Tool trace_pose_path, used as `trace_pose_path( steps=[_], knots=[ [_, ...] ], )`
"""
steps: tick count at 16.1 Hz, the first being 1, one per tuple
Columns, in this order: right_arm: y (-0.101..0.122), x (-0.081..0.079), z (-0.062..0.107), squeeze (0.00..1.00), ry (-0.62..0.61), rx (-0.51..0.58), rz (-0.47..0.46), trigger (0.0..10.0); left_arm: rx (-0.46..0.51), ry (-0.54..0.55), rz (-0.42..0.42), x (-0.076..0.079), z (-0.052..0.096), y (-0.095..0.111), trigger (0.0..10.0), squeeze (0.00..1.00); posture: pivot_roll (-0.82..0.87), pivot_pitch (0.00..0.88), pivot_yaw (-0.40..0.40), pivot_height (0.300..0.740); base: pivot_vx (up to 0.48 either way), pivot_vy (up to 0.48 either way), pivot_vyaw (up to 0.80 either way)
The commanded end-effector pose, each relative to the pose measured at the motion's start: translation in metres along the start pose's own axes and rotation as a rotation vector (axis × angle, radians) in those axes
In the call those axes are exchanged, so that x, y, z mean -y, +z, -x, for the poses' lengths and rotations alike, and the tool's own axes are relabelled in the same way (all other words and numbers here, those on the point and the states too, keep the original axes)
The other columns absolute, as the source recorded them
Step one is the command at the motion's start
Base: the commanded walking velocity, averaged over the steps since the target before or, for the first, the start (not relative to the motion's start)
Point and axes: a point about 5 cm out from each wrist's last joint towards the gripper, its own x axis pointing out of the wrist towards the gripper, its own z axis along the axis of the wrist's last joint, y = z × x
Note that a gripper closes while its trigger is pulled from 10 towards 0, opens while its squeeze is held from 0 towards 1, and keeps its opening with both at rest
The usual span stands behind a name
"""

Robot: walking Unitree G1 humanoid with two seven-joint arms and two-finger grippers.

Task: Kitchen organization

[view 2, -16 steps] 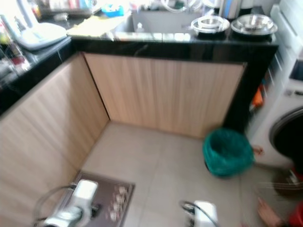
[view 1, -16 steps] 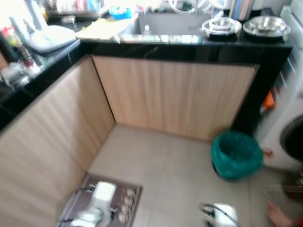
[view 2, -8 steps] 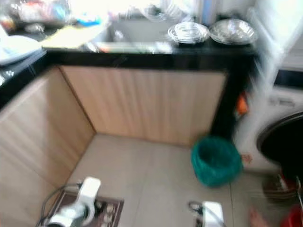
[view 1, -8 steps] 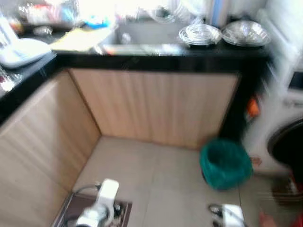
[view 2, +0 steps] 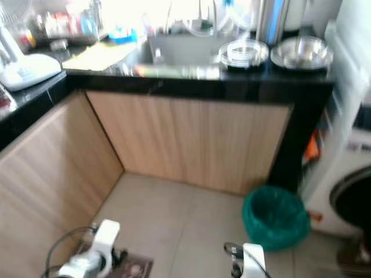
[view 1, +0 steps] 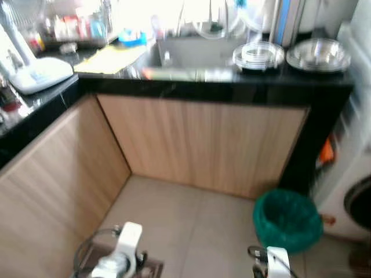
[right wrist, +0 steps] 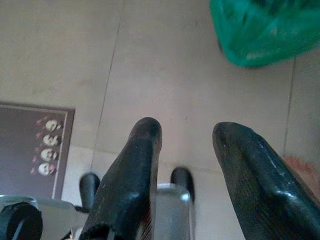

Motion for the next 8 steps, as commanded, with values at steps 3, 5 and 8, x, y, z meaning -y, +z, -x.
trace_pose_path(
  steps=[3, 5, 8],
  knots=[
    [-0.01, -0.005, 0.002, 0.0, 0.017, -0.018, -0.023, 10.0, -0.03, 0.028, -0.018, -0.011, 0.002, -0.006, 10.0, 0.0, -0.09, 0.0, 0.102, 0.74, 0.274, 0.0, 0.0],
    [-0.01, -0.003, 0.002, 0.0, 0.017, -0.019, -0.026, 10.0, -0.028, 0.027, -0.022, -0.011, 0.002, -0.005, 10.0, 0.0, -0.09, 0.0, 0.102, 0.74, 0.276, 0.0, 0.0],
    [-0.008, 0.0, 0.002, 0.0, 0.018, -0.013, -0.024, 10.0, -0.027, 0.026, -0.022, -0.011, 0.002, -0.004, 10.0, 0.0, -0.09, 0.0, 0.099, 0.74, 0.275, 0.0, 0.0]
  ],
)
